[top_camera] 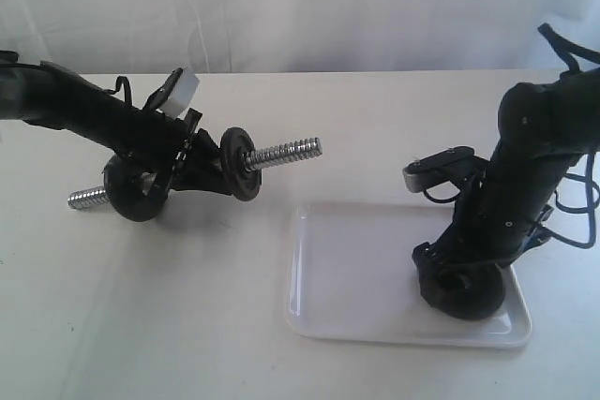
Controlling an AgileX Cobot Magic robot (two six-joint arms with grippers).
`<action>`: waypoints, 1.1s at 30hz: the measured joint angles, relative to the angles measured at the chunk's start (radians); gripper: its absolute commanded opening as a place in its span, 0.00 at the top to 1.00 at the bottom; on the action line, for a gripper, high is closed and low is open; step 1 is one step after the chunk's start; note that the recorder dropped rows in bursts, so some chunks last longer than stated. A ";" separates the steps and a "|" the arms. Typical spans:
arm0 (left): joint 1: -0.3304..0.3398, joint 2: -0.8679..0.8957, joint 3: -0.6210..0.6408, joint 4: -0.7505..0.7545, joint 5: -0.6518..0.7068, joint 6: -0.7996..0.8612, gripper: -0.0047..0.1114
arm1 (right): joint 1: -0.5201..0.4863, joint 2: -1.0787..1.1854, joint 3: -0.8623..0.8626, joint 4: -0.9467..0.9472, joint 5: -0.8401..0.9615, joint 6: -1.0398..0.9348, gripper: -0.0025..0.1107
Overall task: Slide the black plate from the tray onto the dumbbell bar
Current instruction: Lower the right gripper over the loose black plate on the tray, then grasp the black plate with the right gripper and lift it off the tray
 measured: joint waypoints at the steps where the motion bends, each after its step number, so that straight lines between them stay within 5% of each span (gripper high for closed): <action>1: 0.000 0.000 0.000 0.000 0.000 0.000 0.96 | 0.000 0.000 0.000 -0.010 0.000 0.009 0.05; 33: 0.000 0.000 0.000 0.000 0.000 0.000 0.96 | 0.027 0.032 -0.004 -0.039 0.032 0.018 0.05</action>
